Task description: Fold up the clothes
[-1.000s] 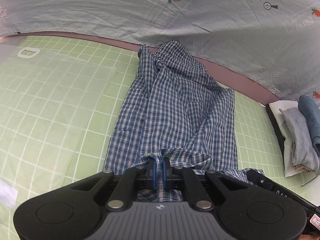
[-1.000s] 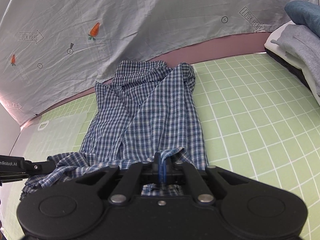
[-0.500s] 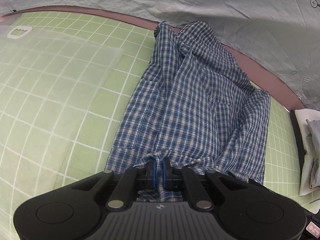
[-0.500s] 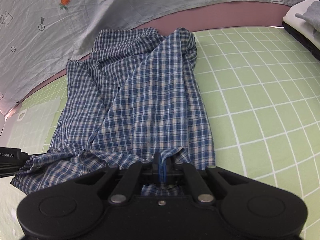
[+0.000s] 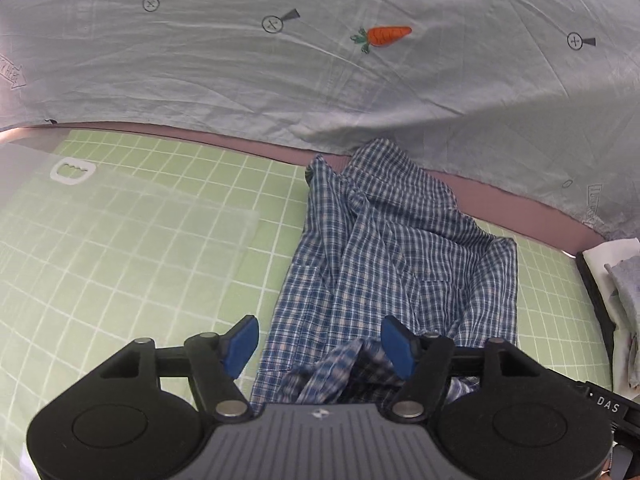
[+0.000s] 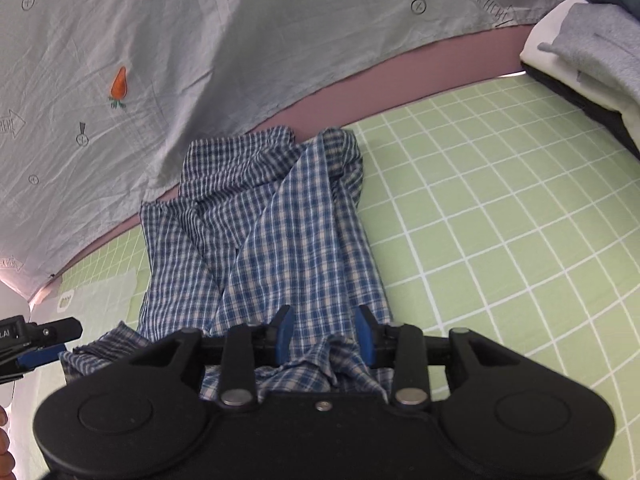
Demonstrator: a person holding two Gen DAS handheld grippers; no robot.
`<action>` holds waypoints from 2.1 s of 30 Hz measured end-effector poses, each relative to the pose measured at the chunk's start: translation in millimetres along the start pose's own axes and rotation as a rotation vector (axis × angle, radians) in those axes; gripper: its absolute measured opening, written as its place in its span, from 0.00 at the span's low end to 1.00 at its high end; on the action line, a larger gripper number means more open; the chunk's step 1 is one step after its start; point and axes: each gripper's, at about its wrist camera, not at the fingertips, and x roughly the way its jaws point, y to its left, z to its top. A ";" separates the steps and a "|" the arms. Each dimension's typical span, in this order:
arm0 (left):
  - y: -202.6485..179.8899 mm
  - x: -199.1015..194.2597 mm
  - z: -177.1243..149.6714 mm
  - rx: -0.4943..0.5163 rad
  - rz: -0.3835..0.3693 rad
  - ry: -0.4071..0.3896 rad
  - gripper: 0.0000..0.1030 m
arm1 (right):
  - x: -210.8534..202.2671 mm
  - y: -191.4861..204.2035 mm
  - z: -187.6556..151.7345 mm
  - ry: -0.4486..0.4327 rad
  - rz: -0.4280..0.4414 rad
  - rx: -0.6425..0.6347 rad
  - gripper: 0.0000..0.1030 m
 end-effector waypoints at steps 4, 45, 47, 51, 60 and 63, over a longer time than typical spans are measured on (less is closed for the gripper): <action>16.8 -15.6 -14.2 -0.042 0.033 -0.005 0.71 | -19.4 -17.3 -3.1 -0.053 -0.030 0.025 0.35; 44.0 46.6 -43.0 -0.023 0.145 0.224 0.73 | 35.2 -3.3 8.7 -0.045 -0.071 -0.088 0.58; 43.1 49.3 -43.5 -0.019 0.144 0.233 0.73 | 34.0 -4.9 3.0 -0.026 -0.069 -0.115 0.55; 39.8 51.3 -46.6 0.000 0.140 0.246 0.73 | 39.3 -9.9 -4.5 0.018 -0.017 -0.112 0.48; 43.0 48.8 -48.6 -0.006 0.136 0.247 0.73 | 52.7 -2.6 4.3 0.020 0.008 -0.164 0.03; 46.0 46.7 -46.6 -0.013 0.133 0.238 0.74 | 31.3 -3.9 7.9 -0.047 0.011 -0.142 0.01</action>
